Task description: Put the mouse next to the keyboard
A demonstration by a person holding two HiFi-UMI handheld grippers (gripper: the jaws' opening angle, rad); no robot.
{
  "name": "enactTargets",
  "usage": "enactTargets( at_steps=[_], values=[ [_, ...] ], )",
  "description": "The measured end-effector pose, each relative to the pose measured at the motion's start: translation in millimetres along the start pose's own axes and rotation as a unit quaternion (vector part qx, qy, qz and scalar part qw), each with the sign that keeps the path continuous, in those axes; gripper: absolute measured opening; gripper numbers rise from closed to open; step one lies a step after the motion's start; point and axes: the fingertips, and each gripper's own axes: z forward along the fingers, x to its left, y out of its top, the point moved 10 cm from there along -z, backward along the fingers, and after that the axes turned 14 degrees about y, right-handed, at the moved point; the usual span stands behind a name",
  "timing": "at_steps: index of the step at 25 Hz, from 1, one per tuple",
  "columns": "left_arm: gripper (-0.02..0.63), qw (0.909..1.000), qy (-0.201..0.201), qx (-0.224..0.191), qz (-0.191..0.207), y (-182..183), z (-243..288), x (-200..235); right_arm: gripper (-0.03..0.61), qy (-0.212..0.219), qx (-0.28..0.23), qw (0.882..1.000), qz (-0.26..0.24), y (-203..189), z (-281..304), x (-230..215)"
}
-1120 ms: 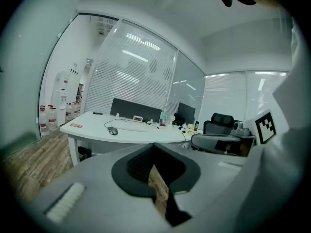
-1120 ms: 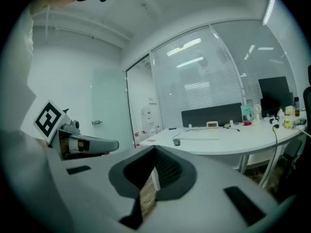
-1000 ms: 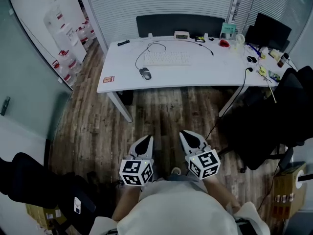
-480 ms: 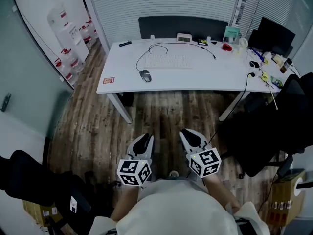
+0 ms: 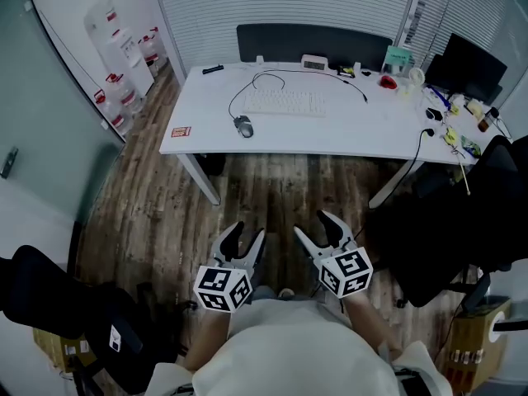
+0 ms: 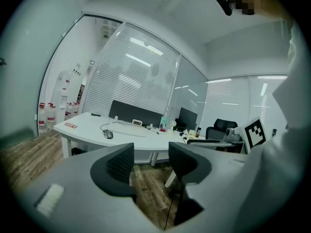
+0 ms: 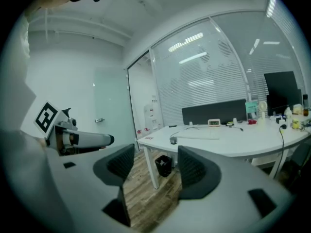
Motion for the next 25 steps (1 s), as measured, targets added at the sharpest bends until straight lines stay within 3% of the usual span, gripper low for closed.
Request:
enactTargets(
  at_steps=[4, 13, 25],
  values=[
    [0.241, 1.0, 0.006, -0.001, 0.001, 1.0, 4.2, -1.9, 0.302, 0.007, 0.001, 1.0, 0.005, 0.1, -0.3, -4.6],
    [0.245, 0.9999, 0.008, 0.011, -0.011, 1.3, 35.4, 9.2, 0.319, 0.003, -0.001, 1.0, 0.023, -0.6, 18.6, -29.9],
    [0.245, 0.9998, 0.006, 0.006, -0.016, 40.4, 133.0, 61.1, 0.321, 0.01, 0.024, 1.0, 0.006, 29.3, 118.1, -101.7]
  ],
)
